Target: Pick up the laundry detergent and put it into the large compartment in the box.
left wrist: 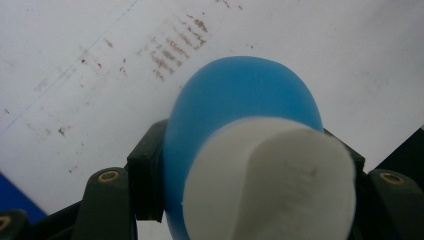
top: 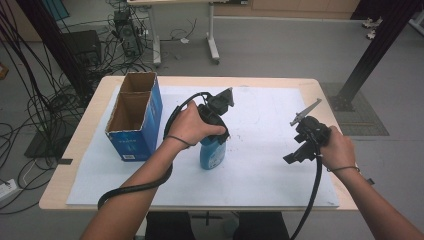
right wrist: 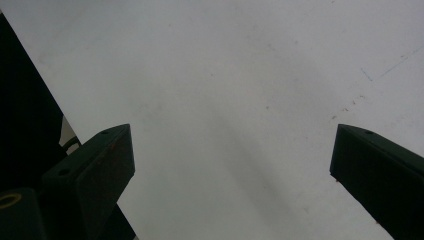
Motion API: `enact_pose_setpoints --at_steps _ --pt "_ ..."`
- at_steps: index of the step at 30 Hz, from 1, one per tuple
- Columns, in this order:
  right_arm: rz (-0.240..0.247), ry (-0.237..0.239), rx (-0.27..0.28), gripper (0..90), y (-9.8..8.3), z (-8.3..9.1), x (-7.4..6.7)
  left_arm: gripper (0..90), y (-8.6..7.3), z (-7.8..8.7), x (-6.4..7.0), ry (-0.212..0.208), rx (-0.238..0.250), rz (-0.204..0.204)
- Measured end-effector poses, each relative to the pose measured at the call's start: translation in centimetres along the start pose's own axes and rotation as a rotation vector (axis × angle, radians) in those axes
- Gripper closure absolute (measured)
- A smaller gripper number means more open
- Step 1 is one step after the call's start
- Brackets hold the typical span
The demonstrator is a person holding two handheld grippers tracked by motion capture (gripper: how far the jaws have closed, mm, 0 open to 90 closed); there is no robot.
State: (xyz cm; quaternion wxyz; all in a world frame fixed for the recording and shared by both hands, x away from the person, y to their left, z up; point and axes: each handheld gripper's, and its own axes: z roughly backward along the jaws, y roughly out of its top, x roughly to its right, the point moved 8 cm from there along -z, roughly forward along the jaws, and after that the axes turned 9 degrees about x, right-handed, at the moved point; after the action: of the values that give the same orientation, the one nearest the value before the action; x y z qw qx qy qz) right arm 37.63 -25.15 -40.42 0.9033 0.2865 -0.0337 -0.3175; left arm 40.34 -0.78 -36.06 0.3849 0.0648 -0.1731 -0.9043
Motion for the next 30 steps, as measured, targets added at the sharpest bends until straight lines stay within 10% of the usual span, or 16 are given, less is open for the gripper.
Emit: enact_pose_setpoints --at_steps 30 --pt "-0.001 0.003 -0.001 4.0 -0.05 -0.37 0.14 37.7 0.12 0.45 0.15 0.023 0.007 -0.011"
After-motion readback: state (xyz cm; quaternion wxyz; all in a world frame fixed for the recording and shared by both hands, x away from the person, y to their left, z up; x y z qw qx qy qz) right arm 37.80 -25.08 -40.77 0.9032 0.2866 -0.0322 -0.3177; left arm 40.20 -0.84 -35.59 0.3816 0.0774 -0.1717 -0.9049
